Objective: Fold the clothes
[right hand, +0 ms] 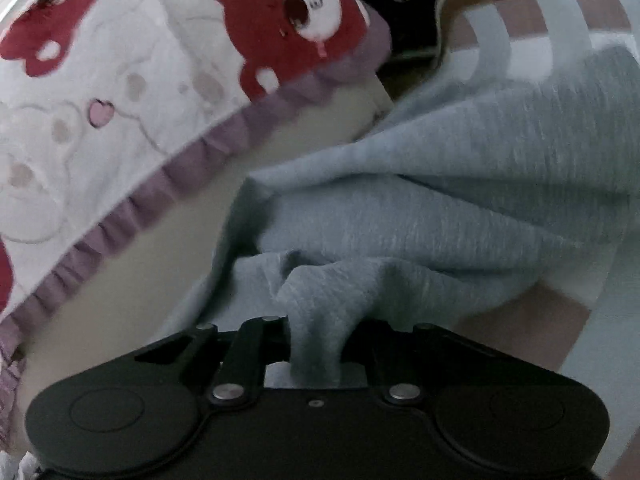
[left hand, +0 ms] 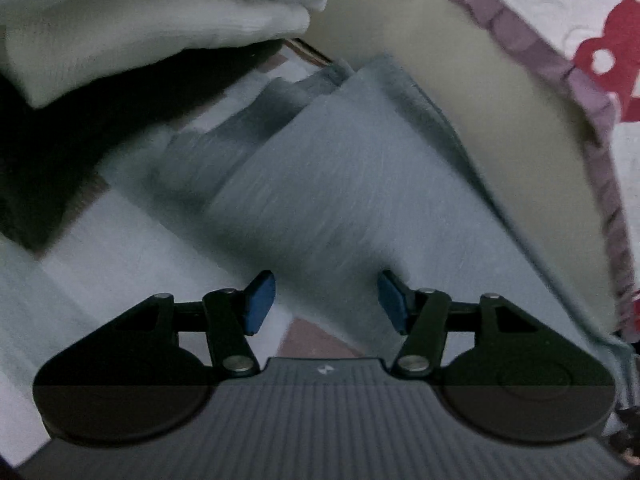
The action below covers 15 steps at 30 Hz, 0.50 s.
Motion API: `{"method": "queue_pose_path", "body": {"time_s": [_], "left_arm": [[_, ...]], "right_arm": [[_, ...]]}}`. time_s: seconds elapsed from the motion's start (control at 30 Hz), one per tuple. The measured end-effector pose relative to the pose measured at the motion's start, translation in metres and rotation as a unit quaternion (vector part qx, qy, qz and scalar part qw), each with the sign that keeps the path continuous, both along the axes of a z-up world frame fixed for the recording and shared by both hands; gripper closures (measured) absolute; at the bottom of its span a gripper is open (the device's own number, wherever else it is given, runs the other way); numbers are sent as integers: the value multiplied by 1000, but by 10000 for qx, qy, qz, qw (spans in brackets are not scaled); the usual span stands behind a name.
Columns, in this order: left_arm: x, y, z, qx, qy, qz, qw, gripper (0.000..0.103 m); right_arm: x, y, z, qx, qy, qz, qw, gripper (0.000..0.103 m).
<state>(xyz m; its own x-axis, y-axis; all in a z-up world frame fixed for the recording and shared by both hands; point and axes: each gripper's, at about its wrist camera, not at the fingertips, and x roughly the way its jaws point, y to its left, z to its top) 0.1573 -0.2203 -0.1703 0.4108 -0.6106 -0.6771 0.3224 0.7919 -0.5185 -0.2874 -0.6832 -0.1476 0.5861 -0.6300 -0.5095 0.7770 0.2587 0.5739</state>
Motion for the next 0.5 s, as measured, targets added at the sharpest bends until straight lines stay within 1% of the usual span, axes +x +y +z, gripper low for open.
{"method": "queue_pose_path", "body": {"time_s": [0.03,0.07,0.1,0.13,0.17,0.23,0.3,0.33,0.37,0.4,0.43,0.47,0.5], "left_arm": [[-1,-2,-2,-35,10,-90,10000,40],[-3,-5,-4,-6,-51,-161,9999,38],[-6,-8,-6,31,-175,-200,9996,34],[-7,-10,-6,43,-236,-198,9995,32],[-4,-12,-6,8,-219,-109,9997,31],[5,-12,-7,-176,-55,304,9994,30],[16,-10,-9,-387,129,770,9962,30],[21,-9,-9,-411,151,967,9943,30],[25,-9,-8,-374,127,1123,9929,30],[29,-11,-6,-259,45,1256,9917,30],[31,-15,-4,-67,-93,1368,9905,30],[34,-18,-3,83,-227,1421,9896,30],[36,-21,-4,195,-356,1418,9891,30]], "right_arm": [[-1,-1,1,-5,135,59,9999,91],[-1,-2,2,-28,275,124,9995,92],[2,0,2,-129,431,210,9988,92],[5,1,3,-215,576,292,9977,92],[8,2,4,-220,639,351,9971,92],[6,1,0,-97,450,373,9982,90],[4,-4,-1,153,141,352,9992,87],[0,-4,-3,325,-59,330,9989,81],[-4,-3,-6,480,-208,316,9981,78],[-7,-2,-9,631,-337,299,9970,76],[-10,1,-9,767,-378,278,9959,64],[-13,6,-11,881,-403,267,9949,57],[-15,11,-13,984,-437,264,9938,55]]}}
